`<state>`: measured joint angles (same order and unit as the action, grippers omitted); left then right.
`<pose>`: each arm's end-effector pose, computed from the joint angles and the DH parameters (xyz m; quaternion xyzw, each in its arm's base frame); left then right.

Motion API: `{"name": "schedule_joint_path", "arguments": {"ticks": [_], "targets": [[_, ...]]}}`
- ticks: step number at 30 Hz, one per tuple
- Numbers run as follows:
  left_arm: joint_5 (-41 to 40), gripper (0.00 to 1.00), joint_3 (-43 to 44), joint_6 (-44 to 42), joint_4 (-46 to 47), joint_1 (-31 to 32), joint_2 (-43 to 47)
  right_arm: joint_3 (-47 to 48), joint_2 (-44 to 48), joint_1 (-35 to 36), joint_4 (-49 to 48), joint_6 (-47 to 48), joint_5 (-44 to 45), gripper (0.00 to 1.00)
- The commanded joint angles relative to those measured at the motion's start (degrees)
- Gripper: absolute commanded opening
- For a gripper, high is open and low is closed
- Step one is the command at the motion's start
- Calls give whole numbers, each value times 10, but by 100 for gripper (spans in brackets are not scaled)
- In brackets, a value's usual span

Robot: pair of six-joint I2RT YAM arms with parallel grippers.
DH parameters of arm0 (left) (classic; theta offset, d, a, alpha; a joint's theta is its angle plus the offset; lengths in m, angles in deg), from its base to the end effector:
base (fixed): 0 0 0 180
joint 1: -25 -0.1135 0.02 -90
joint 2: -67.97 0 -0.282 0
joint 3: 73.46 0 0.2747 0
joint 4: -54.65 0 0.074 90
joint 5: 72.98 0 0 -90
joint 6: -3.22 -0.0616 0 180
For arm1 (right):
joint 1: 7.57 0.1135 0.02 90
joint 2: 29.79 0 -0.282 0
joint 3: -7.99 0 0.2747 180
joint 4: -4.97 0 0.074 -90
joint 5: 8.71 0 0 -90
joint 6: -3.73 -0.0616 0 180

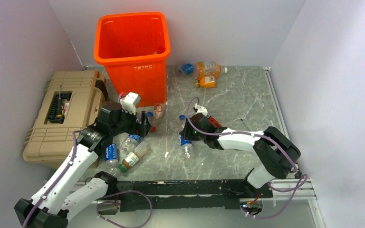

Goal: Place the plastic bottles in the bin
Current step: Move the plastic bottle to the center of the board, then pick up the plastic bottle at the center of the board.

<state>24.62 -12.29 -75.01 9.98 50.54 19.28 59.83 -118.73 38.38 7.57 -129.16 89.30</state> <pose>0.1917 -0.1006 0.3127 0.1365 0.8634 -0.2092 0.4384 0.2410 0.2368 0.1435 0.0056 0.9035 0.2516 0.3470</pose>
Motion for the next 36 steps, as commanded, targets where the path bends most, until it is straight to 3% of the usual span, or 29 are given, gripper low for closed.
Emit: {"name": "schedule_joint_path", "arguments": {"ticks": [1, 3, 8, 13, 17, 24, 36], "targets": [[-9, 97, 12, 4, 8, 1, 2, 31, 14, 11, 181, 97, 43, 38], [-11, 97, 11, 4, 8, 1, 3, 46, 4, 16, 214, 109, 42, 43], [-13, 97, 12, 4, 5, 1, 1, 73, -36, 32, 248, 127, 34, 69], [-16, 97, 11, 4, 4, 1, -1, 94, -62, 53, 267, 133, 46, 77], [-16, 97, 13, 4, 3, 1, -4, 95, -69, 59, 278, 136, 60, 72], [-15, 97, 13, 5, 4, 1, 0, 60, -12, 59, 247, 135, 63, 46], [71, 99, 5, 80, 98, 1, 34, -110, 334, 70, -42, 215, -91, 42]]}}
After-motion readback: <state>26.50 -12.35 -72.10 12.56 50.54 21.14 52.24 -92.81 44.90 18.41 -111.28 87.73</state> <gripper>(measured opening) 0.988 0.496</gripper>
